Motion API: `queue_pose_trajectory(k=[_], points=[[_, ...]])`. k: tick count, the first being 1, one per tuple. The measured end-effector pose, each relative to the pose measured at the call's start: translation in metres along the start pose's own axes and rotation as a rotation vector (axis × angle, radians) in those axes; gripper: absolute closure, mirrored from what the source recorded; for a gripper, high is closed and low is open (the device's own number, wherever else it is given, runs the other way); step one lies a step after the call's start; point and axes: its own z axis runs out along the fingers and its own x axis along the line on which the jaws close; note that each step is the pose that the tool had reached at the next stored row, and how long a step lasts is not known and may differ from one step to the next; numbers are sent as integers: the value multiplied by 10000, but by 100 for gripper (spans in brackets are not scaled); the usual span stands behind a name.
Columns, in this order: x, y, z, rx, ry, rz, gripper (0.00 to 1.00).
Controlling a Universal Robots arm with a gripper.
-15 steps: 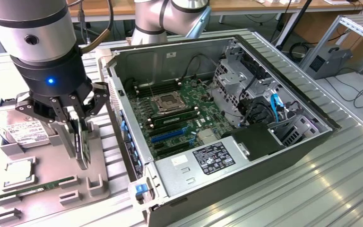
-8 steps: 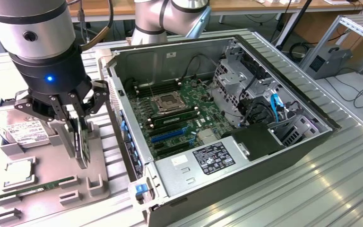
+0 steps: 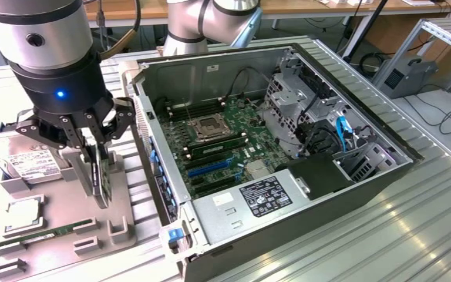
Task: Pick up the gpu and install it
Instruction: 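Pick up the gpu and move the gpu toward the slot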
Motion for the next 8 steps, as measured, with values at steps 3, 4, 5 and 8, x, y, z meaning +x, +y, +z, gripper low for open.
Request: queue_pose_trajectory(k=[3, 4, 5, 8], points=[[0, 1, -17, 0, 0, 0, 74], [-1, 1, -24, 0, 0, 0, 74], [-1, 1, -31, 0, 0, 0, 74], [-1, 2, -48, 0, 0, 1, 74]])
